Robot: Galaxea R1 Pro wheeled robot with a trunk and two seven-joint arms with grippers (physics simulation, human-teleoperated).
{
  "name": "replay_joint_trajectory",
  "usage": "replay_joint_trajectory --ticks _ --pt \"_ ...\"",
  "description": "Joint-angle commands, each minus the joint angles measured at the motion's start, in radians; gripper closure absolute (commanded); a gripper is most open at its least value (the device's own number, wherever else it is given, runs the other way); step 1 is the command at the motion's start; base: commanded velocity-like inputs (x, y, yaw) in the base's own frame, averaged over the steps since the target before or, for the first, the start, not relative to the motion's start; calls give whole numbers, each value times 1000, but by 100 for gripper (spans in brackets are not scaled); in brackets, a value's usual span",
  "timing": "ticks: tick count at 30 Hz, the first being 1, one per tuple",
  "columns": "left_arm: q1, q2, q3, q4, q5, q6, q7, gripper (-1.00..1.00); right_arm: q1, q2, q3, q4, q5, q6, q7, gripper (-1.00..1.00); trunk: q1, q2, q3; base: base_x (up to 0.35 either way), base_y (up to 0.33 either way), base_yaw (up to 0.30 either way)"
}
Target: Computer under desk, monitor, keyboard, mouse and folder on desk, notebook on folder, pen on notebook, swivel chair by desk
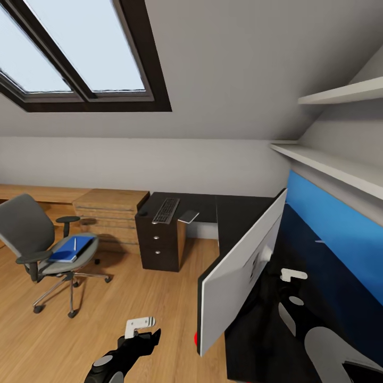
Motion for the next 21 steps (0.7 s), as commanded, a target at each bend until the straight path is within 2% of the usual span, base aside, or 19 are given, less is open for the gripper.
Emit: replay_joint_trajectory --ticks 1,6,7,21 --pt "-1 1 -3 -1 10 1 10 -100 -1 0 -4 1 5 -3 -1 -100 1 -1 -1 54 0 0" --pt "-1 1 -4 -1 10 2 10 -100 -1 0 -4 1 5 -3 -1 -100 1 -1 -1 19 0 0" --pt "-1 1 -4 -1 11 3 10 -100 -1 1 -4 1 5 -3 -1 100 1 -1 -1 4 0 0" --pt "-1 1 -4 0 11 3 10 -100 -1 0 -4 0 6 -2 -1 100 1 -1 -1 0 0 0"
